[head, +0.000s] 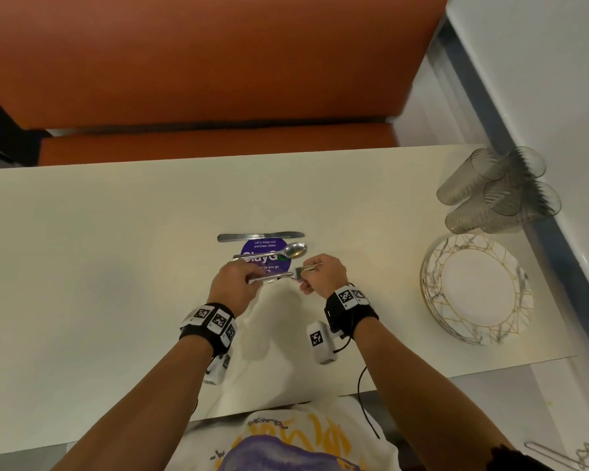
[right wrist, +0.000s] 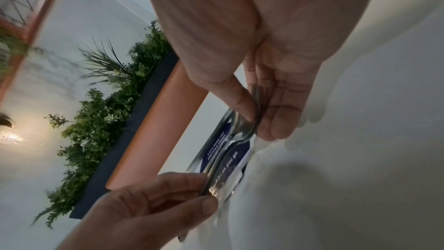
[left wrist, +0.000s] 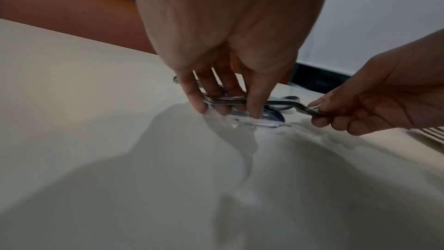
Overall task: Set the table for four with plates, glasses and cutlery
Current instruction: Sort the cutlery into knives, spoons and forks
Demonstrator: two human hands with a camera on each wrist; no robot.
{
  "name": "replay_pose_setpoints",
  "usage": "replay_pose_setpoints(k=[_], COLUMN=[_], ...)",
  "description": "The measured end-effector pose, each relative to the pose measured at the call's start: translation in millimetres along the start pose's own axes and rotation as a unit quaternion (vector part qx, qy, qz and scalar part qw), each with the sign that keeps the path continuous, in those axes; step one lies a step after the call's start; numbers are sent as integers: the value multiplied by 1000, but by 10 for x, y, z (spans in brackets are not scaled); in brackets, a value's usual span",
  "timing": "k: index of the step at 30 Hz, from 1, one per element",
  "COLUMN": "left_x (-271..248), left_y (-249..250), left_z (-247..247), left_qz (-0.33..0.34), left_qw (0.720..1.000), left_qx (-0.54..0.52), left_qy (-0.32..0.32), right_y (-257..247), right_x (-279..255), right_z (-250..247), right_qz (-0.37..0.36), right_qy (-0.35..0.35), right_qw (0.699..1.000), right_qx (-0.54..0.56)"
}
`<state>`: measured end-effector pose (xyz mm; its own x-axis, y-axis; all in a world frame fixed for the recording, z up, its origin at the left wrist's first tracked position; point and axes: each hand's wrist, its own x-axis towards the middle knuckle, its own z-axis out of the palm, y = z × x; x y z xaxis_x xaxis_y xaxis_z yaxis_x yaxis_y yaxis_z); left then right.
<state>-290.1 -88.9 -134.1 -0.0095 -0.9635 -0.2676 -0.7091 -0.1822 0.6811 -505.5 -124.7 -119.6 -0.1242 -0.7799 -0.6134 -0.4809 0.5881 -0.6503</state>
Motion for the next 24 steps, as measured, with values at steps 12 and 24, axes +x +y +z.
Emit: replay_pose_setpoints(k=[12, 24], left_x=[144, 177], left_y=[-146, -213], left_z=[115, 99], left_qz=[-7, 13], left_qw=[997, 995], left_qx=[70, 90], left_qy=[44, 31], right_y=[34, 89], right_x=[163, 144], right_z=[168, 187], right_qz=[-57, -76], right_qy=[47, 37], right_qw=[990, 988], right_qx=[-122, -129])
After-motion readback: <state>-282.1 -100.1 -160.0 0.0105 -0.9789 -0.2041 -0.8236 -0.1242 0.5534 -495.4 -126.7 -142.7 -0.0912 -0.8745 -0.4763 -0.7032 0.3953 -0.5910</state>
